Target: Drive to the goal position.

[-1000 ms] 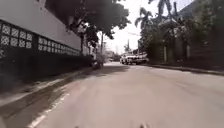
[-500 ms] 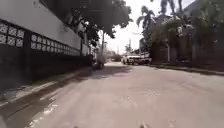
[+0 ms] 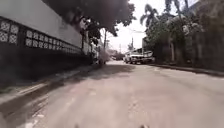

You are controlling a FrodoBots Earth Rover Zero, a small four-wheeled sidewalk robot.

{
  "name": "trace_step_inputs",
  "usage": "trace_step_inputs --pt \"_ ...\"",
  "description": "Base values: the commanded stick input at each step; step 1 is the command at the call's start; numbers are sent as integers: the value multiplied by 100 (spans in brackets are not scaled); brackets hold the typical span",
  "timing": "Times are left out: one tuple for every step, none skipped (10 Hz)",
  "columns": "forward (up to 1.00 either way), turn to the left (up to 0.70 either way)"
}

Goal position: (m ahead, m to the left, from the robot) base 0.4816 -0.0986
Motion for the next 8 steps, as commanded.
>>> trace_step_inputs --pt "100 -13" --pt "100 -16" --pt "100 -19" --pt "100 -22" --pt "100 -25" --pt "100 -28" --pt "100 -31" --pt "100 -34"
